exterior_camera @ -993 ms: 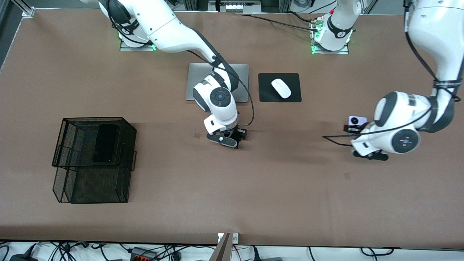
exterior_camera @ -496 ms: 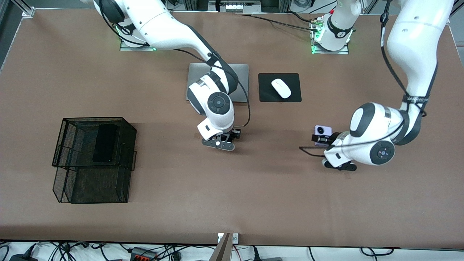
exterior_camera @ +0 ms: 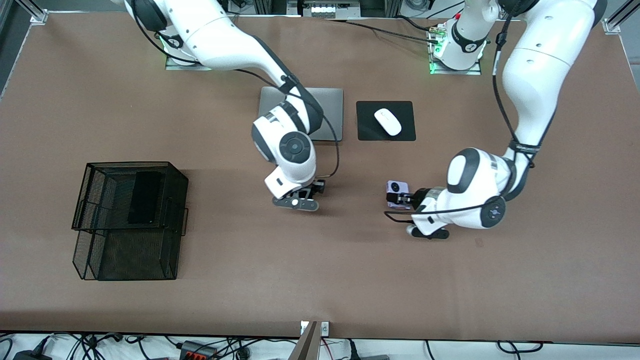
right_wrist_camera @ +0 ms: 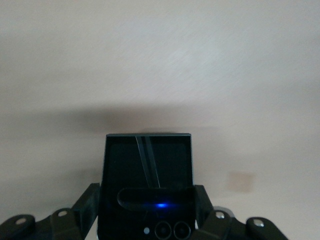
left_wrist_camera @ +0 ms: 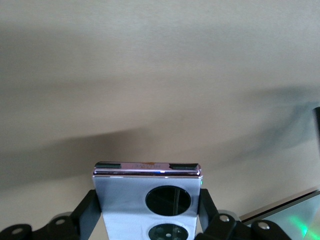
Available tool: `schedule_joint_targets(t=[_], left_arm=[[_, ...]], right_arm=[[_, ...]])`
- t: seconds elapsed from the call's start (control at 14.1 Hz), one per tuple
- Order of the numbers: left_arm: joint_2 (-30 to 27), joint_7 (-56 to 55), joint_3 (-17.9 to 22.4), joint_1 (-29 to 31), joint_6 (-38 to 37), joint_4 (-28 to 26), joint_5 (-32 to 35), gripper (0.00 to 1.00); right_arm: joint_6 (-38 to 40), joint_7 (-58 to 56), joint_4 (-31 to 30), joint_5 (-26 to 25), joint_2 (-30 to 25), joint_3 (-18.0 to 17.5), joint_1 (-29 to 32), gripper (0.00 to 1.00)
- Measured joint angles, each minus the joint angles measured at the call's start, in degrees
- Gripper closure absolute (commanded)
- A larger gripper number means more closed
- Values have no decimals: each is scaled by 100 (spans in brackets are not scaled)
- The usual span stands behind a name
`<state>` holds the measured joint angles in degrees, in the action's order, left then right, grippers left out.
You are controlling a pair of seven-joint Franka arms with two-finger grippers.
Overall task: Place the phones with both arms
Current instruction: 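Carry the flip phone with the right gripper while the left gripper moves the white phone, then release the flip phone in the basket while the left gripper sets down the white phone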
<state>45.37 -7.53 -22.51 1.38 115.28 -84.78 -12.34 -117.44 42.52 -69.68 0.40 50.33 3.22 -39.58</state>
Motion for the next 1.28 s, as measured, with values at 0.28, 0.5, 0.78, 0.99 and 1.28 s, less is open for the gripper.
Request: schedule_joint_targets(t=[0.28, 0.5, 0.78, 0.99, 1.28], left_arm=[[90, 3, 1, -50, 365, 18, -182, 64], [223, -12, -10, -574, 1113, 20, -857, 63], [619, -25, -12, -1386, 2000, 70, -1333, 62], [830, -41, -10, -1850, 2196, 248, -1358, 0], [828, -45, 17, -2001, 2596, 351, -1358, 0]], right_arm=[[1046, -1002, 27, -8, -569, 69, 573, 67], [1902, -1841, -39, -16, -1206, 86, 1201, 67], [2568, -3281, -460, -35, -1947, 112, 2239, 68], [2739, -4488, -585, -38, -2015, 122, 3202, 67], [2710, -5279, -691, -94, -1920, 113, 3910, 67]])
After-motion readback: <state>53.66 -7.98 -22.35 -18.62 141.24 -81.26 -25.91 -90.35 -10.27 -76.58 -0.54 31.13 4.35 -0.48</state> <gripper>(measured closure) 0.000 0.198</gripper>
